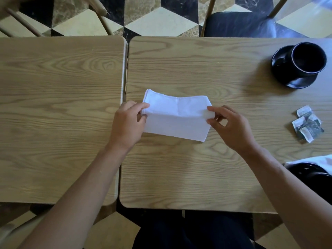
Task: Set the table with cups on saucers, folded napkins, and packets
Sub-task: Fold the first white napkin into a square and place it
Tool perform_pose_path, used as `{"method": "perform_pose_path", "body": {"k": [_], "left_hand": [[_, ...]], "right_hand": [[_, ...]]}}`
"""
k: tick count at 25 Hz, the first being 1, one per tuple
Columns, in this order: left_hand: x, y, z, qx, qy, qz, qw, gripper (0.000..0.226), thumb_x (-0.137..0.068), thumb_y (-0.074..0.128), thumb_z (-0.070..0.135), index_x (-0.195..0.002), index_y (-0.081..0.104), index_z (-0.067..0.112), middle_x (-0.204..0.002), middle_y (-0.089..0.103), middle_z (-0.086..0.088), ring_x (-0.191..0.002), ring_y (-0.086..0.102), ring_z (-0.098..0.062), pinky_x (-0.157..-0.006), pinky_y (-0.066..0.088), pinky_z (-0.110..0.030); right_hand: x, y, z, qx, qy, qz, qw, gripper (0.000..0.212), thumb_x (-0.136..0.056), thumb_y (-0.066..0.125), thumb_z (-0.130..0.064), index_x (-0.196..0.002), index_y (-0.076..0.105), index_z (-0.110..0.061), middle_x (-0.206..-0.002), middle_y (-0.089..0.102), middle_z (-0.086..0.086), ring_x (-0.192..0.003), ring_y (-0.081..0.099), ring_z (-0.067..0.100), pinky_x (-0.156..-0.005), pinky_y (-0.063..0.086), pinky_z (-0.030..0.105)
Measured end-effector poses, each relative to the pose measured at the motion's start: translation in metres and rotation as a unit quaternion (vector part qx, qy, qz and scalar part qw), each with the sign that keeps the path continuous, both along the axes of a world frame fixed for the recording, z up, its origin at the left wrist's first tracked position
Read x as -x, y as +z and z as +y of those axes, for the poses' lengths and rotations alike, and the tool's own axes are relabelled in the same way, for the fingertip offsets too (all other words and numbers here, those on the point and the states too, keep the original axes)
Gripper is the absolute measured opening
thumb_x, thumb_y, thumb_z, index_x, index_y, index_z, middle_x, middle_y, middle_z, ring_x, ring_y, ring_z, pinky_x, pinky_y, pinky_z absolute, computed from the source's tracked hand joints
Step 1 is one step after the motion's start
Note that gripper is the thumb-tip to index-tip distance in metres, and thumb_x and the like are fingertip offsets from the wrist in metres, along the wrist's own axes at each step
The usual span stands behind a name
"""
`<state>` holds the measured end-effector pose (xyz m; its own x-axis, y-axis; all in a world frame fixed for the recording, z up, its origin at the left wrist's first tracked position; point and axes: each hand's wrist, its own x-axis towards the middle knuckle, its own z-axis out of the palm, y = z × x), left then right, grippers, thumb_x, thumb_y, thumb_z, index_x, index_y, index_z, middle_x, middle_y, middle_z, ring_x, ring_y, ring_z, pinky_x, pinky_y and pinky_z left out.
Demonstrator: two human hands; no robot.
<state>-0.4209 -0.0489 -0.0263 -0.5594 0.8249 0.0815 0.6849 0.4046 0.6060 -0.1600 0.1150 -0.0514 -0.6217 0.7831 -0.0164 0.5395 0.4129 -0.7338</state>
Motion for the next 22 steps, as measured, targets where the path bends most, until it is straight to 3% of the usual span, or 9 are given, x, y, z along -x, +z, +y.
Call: {"method": "perform_pose_path", "body": {"k": [3, 6, 8, 10, 12, 14, 16, 19, 22], "left_hand": [[-0.009, 0.009, -0.005, -0.069, -0.010, 0.111, 0.991, 0.030, -0.075, 0.076, -0.012, -0.101, 0.078, 0.003, -0.089, 0.065, -0.015, -0.085, 0.062, -0.035, -0.084, 0.044, -0.027], [-0.014, 0.017, -0.016, -0.083, -0.029, 0.097, 0.991, 0.016, -0.082, 0.073, 0.001, -0.095, 0.076, 0.010, -0.111, 0.061, -0.014, -0.108, 0.057, -0.030, -0.096, 0.045, -0.033], [-0.014, 0.020, -0.022, -0.076, -0.054, -0.076, 0.993, 0.009, -0.086, 0.069, 0.017, -0.093, 0.068, 0.022, -0.118, 0.067, 0.003, -0.122, 0.058, -0.014, -0.103, 0.043, -0.027], [-0.023, 0.020, -0.018, -0.051, -0.016, -0.331, 0.942, 0.007, -0.085, 0.066, 0.026, -0.090, 0.062, 0.029, -0.099, 0.073, 0.013, -0.100, 0.066, -0.004, -0.087, 0.049, -0.023], [-0.035, 0.002, -0.006, -0.015, 0.084, -0.438, 0.895, 0.008, -0.086, 0.063, 0.023, -0.093, 0.061, 0.026, -0.088, 0.071, 0.001, -0.083, 0.064, -0.016, -0.075, 0.051, -0.036], [-0.046, -0.019, 0.003, 0.046, 0.144, -0.401, 0.904, 0.012, -0.093, 0.059, 0.017, -0.105, 0.059, 0.019, -0.091, 0.069, -0.009, -0.080, 0.062, -0.022, -0.075, 0.050, -0.044], [-0.055, -0.039, 0.005, 0.089, 0.146, -0.304, 0.937, 0.019, -0.098, 0.055, 0.015, -0.117, 0.057, 0.017, -0.087, 0.064, -0.001, -0.075, 0.058, -0.016, -0.072, 0.046, -0.037], [-0.070, -0.051, 0.006, 0.105, 0.111, -0.169, 0.974, 0.031, -0.101, 0.052, 0.017, -0.131, 0.053, 0.012, -0.103, 0.064, -0.004, -0.093, 0.060, -0.023, -0.080, 0.046, -0.036], [-0.084, -0.055, 0.004, 0.149, 0.085, -0.027, 0.985, 0.036, -0.098, 0.053, 0.013, -0.134, 0.051, 0.004, -0.123, 0.058, -0.018, -0.110, 0.056, -0.038, -0.085, 0.049, -0.048]], "right_hand": [[-0.010, 0.011, -0.004, -0.093, 0.025, 0.014, 0.995, 0.022, -0.091, 0.075, -0.009, -0.113, 0.075, -0.011, -0.092, 0.060, -0.005, -0.073, 0.054, 0.010, -0.074, 0.042, 0.013], [-0.022, 0.023, -0.006, -0.135, 0.019, 0.058, 0.989, 0.012, -0.094, 0.071, -0.010, -0.105, 0.076, -0.007, -0.102, 0.058, 0.006, -0.089, 0.058, 0.020, -0.084, 0.046, 0.026], [-0.027, 0.027, -0.008, -0.068, -0.002, 0.103, 0.992, 0.008, -0.094, 0.063, -0.015, -0.099, 0.070, -0.015, -0.106, 0.063, -0.001, -0.099, 0.061, 0.017, -0.089, 0.046, 0.029], [-0.020, 0.027, -0.013, 0.087, -0.089, 0.120, 0.985, 0.009, -0.093, 0.054, -0.027, -0.089, 0.060, -0.032, -0.089, 0.064, -0.020, -0.085, 0.059, 0.005, -0.076, 0.047, 0.028], [-0.008, 0.014, -0.021, 0.150, -0.177, 0.079, 0.970, 0.011, -0.093, 0.047, -0.035, -0.083, 0.051, -0.035, -0.070, 0.057, -0.025, -0.065, 0.048, -0.005, -0.059, 0.040, 0.017], [0.000, -0.003, -0.028, 0.147, -0.208, 0.014, 0.967, 0.011, -0.099, 0.042, -0.034, -0.089, 0.046, -0.036, -0.066, 0.059, -0.020, -0.059, 0.051, -0.004, -0.047, 0.036, 0.016], [0.001, -0.020, -0.031, 0.148, -0.205, -0.053, 0.966, 0.011, -0.103, 0.036, -0.037, -0.103, 0.046, -0.033, -0.074, 0.061, -0.012, -0.066, 0.057, 0.006, -0.048, 0.038, 0.028], [-0.002, -0.040, -0.032, 0.067, -0.183, -0.157, 0.968, 0.024, -0.105, 0.033, -0.039, -0.117, 0.048, -0.025, -0.081, 0.061, -0.001, -0.071, 0.056, 0.032, -0.058, 0.032, 0.035], [-0.001, -0.040, -0.032, -0.011, -0.193, -0.197, 0.961, 0.030, -0.104, 0.042, -0.035, -0.127, 0.053, -0.019, -0.105, 0.068, 0.003, -0.095, 0.062, 0.032, -0.070, 0.039, 0.037]]}}
